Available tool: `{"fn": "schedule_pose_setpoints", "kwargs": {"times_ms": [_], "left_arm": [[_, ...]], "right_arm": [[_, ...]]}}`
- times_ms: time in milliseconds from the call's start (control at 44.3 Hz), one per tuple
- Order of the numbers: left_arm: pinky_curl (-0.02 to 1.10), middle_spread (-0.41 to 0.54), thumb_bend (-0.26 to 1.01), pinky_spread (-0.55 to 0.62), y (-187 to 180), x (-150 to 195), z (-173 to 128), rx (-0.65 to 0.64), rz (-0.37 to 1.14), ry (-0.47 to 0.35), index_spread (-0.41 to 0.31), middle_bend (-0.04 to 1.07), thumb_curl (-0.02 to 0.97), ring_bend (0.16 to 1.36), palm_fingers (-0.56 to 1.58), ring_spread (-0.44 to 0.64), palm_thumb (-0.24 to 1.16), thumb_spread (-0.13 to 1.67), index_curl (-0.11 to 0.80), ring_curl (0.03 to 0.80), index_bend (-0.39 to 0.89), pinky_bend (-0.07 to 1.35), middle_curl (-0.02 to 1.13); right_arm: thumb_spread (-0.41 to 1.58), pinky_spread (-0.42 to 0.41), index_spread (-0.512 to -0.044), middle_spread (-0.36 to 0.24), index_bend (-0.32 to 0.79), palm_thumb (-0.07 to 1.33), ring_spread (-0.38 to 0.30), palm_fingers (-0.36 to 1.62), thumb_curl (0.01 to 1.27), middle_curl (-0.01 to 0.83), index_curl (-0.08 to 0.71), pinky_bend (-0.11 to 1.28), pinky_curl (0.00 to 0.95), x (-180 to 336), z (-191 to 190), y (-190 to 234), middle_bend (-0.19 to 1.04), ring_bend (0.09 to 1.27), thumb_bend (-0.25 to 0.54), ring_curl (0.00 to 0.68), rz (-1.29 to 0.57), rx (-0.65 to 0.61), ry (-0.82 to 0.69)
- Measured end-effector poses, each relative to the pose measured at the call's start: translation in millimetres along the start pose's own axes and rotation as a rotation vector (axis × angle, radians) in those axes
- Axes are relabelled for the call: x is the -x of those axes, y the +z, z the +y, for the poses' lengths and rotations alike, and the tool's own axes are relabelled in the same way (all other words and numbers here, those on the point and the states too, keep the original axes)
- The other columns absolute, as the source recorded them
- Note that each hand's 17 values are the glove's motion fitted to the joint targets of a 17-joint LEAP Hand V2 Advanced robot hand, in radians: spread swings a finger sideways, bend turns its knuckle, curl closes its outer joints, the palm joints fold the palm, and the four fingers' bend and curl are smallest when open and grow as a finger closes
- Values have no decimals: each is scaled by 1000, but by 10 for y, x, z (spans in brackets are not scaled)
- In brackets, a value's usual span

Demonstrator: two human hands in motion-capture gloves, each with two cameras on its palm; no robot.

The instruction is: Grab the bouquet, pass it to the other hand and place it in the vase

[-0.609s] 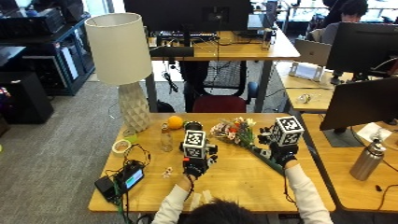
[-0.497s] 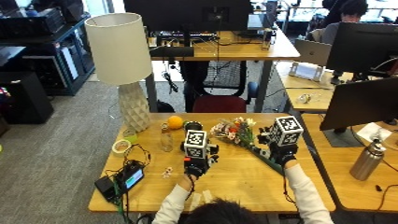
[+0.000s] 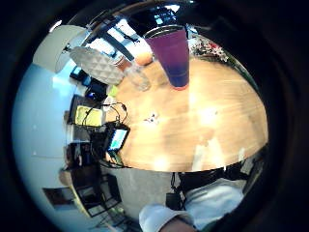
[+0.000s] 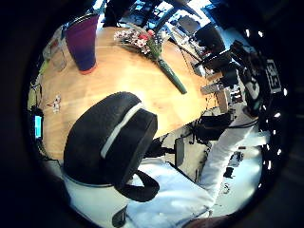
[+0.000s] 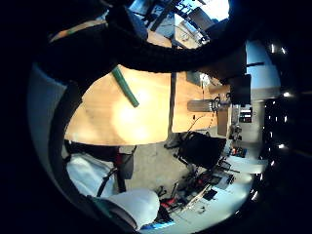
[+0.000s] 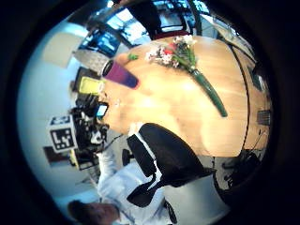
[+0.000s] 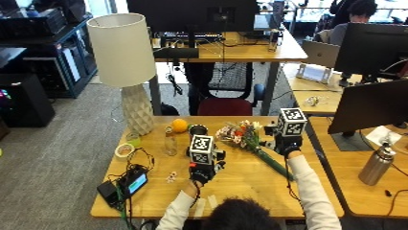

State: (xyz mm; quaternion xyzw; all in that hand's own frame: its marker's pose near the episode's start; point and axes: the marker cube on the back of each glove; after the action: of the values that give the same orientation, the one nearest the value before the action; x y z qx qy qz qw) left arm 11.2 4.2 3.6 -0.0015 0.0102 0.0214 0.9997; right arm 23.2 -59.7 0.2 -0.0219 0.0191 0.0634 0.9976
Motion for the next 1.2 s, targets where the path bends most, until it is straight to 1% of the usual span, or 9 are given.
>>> {"fn": "schedule_pose_setpoints", "kwargs": {"times_ms": [181, 203, 248, 429, 587, 790, 926, 1038, 1196], "left_arm": [[264, 196, -18, 429, 13, 3, 22, 15, -4, -2, -15, 165, 169, 593, 258, 298, 68, 1105, 279, 247, 165, 391, 190], [266, 196, -18, 430, 20, 7, 18, 15, -4, 0, -15, 165, 172, 594, 256, 299, 67, 1106, 281, 248, 163, 392, 193], [271, 196, -18, 431, 49, 20, 0, 15, -4, 2, -15, 165, 177, 596, 253, 299, 65, 1110, 286, 250, 163, 392, 198], [285, 197, -18, 433, 67, 58, 44, 27, 9, -6, -14, 171, 193, 605, 244, 303, 61, 1118, 299, 258, 157, 395, 217], [295, 197, -19, 434, 110, 61, 34, 35, 16, -7, -14, 171, 204, 607, 241, 305, 57, 1122, 306, 263, 157, 393, 231], [304, 190, -19, 435, 137, 57, 37, 46, 17, -4, -14, 173, 215, 605, 237, 307, 55, 1124, 314, 265, 157, 391, 246], [308, 186, -19, 435, 182, 65, 13, 51, 16, -3, -14, 177, 220, 603, 238, 308, 53, 1125, 317, 266, 155, 388, 256], [311, 187, -19, 436, 175, 54, 15, 50, 5, -10, -14, 177, 224, 602, 239, 309, 52, 1125, 318, 266, 153, 385, 262], [317, 193, -19, 437, 159, 26, 17, 46, -2, -4, -14, 165, 228, 607, 231, 314, 51, 1126, 322, 269, 158, 384, 265]], "right_arm": [[1042, 320, -326, 58, 78, 338, 193, 335, 205, 245, 130, 750, 344, -357, -371, 218, 169, 541, -13, 268, -43, 67, 134], [1039, 319, -318, 52, 57, 346, 192, 362, 210, 264, 124, 748, 344, -400, -406, 259, 228, 538, -12, 269, -52, 75, 148], [1038, 320, -310, 57, 60, 349, 190, 358, 216, 272, 121, 757, 349, -489, -465, 357, 234, 543, -16, 274, -70, 88, 179], [1009, 310, -251, 79, 27, 353, 184, 392, 238, 307, 91, 831, 369, -893, -648, 1072, 263, 607, -35, 303, -93, 131, 329], [990, 305, -224, 79, 45, 348, 171, 395, 252, 331, 81, 849, 374, -617, -101, 1042, 286, 642, -27, 321, -158, 258, 339], [987, 286, -205, 51, 45, 376, 131, 424, 270, 347, 72, 855, 371, -597, 135, 1607, 287, 695, -32, 342, -174, 480, 412], [970, 271, -199, 40, 53, 346, 93, 439, 271, 357, 72, 857, 370, -630, 143, 1864, 290, 710, -37, 351, -171, 500, 415], [980, 258, -191, 37, 62, 384, 71, 450, 282, 364, 75, 850, 367, -680, 81, 2033, 289, 715, -12, 356, -148, 435, 440], [991, 235, -220, 11, 76, 445, 24, 496, 295, 387, 84, 809, 357, -636, 122, 2111, 345, 688, -9, 354, -126, 476, 404]]}}
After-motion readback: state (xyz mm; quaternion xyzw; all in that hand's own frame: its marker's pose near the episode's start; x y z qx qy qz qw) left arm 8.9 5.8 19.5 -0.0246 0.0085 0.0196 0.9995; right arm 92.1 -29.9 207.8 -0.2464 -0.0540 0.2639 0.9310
